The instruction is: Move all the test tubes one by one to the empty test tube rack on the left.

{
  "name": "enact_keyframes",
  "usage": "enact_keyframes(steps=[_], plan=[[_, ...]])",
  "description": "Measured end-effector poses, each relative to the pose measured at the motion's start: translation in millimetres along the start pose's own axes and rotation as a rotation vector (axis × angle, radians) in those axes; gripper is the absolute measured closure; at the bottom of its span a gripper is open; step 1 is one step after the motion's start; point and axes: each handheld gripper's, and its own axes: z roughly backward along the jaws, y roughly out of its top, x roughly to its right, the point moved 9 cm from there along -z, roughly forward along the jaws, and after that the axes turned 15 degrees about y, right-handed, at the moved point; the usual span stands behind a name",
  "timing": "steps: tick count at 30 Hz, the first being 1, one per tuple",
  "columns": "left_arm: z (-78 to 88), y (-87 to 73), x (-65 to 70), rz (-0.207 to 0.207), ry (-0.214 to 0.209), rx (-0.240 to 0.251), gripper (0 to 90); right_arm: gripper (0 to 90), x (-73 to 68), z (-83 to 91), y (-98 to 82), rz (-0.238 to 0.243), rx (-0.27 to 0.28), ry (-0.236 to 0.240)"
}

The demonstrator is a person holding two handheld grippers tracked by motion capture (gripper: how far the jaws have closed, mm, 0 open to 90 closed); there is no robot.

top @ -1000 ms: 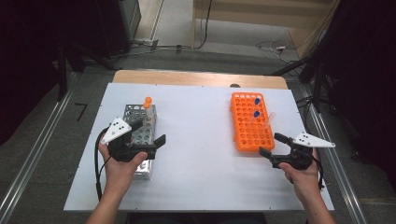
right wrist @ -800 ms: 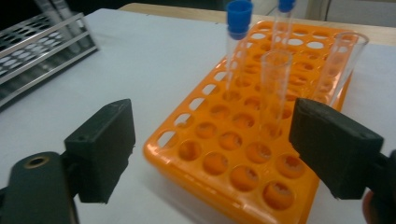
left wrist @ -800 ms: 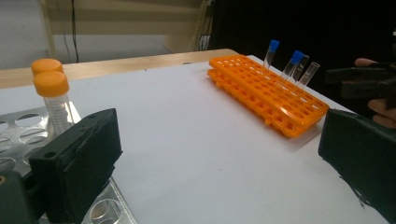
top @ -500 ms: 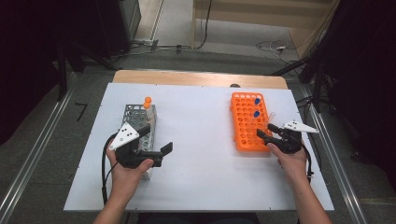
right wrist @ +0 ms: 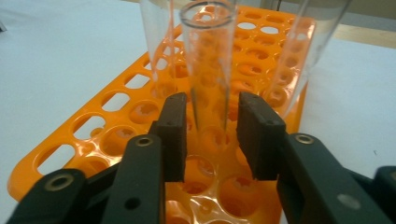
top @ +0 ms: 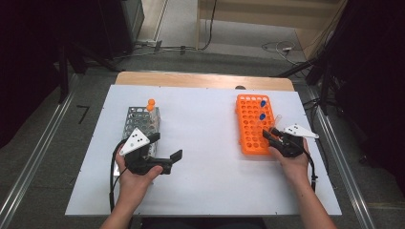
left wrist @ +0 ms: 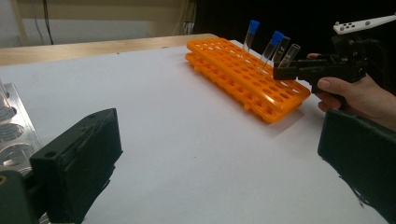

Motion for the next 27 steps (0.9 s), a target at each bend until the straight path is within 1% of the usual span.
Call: enact_keyframes(steps=[1,3,8,10,13,16,19,22,27], plan=[[0.1,-0.3,0.6,-0.002,-0.002,-0.001,0.0,71.1,-0.6,-0.4,-0.2,0.000,-0.003,-0.004],[0.0,-0.8,1.9,-0.008,-0.004,0.000,0.8,73.5,-0.1,-0.4,0.0,-0.004,-0.003,-0.009],[0.1,-0.9,3.6,-0.012,-0.010,-0.001,0.8,74.0,2.5,3.6,1.3,-0.016,0.005,-0.007],[-0.4,-0.5,5.0,-0.013,-0.016,-0.001,0.8,74.0,1.6,6.7,4.6,-0.022,0.024,-0.006],[-0.7,-0.5,6.9,-0.013,-0.020,0.000,1.0,74.0,0.4,12.1,10.7,-0.013,0.049,-0.013],[-0.6,-0.7,7.8,-0.018,-0.022,-0.001,1.0,74.0,-1.7,18.2,16.2,-0.014,0.069,-0.018],[-1.0,-1.1,9.1,-0.019,-0.026,-0.002,1.0,74.0,-4.9,24.1,20.6,-0.020,0.082,-0.019],[-0.5,-1.2,10.9,-0.023,-0.029,-0.002,1.0,74.0,-9.5,29.2,25.2,-0.012,0.090,-0.012],[-1.0,-1.2,10.8,-0.023,-0.029,-0.003,1.0,74.1,-20.4,33.6,32.5,-0.005,0.096,0.004]])
